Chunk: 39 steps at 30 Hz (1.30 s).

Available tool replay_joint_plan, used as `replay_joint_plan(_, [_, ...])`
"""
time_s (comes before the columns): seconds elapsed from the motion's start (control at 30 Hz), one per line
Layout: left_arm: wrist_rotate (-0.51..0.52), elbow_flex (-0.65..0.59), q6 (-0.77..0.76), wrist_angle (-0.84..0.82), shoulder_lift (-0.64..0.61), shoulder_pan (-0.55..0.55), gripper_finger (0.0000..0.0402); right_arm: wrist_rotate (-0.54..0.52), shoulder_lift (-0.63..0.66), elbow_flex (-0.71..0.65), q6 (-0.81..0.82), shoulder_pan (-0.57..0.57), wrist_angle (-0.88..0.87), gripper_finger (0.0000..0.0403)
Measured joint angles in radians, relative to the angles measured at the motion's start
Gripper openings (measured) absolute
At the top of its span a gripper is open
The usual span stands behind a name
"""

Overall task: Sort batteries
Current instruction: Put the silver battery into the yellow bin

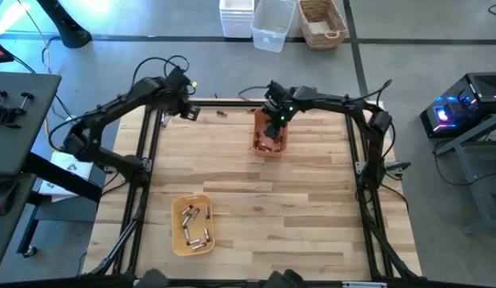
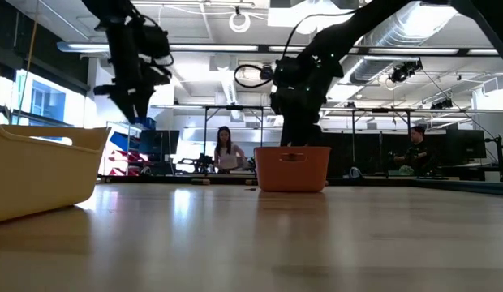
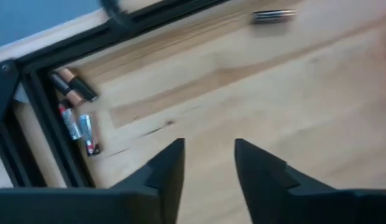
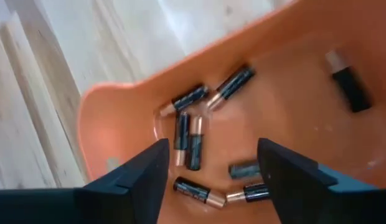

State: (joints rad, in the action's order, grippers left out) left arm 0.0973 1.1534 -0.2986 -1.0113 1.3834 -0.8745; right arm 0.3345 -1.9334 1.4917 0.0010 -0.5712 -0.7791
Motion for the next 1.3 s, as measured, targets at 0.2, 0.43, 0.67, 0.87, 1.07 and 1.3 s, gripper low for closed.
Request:
replay_joint_plan(0.2, [0.006, 0.015, 0.002, 0.008, 0.219, -0.112, 0.0199, 0.032, 0.008, 0.050, -0.008, -0.055, 0.008, 0.0249])
replay_joint_plan(0.43, [0.158, 0.142, -0.015, -0.235, 0.501, -0.182, 0.0218, 0.039, 0.008, 0.065, -0.008, -0.085, 0.005, 0.0249])
replay_joint_plan(0.67, [0.163, 0.158, 0.037, -0.165, 0.582, -0.208, 0.0216, 0.041, 0.008, 0.065, -0.054, -0.075, 0.014, 0.0249])
replay_joint_plan(0.87, [0.174, 0.201, -0.012, -0.148, 0.587, -0.265, 0.0210, 0.046, 0.008, 0.065, -0.071, -0.066, 0.014, 0.0250])
replay_joint_plan(1.07, [0.135, 0.256, -0.067, -0.204, 0.634, -0.311, 0.0187, 0.068, 0.008, 0.065, -0.091, -0.063, 0.027, 0.0250])
replay_joint_plan(1.3, [0.170, 0.351, -0.074, -0.328, 0.769, -0.313, 0.0148, 0.069, 0.008, 0.065, -0.086, -0.063, 0.034, 0.0250])
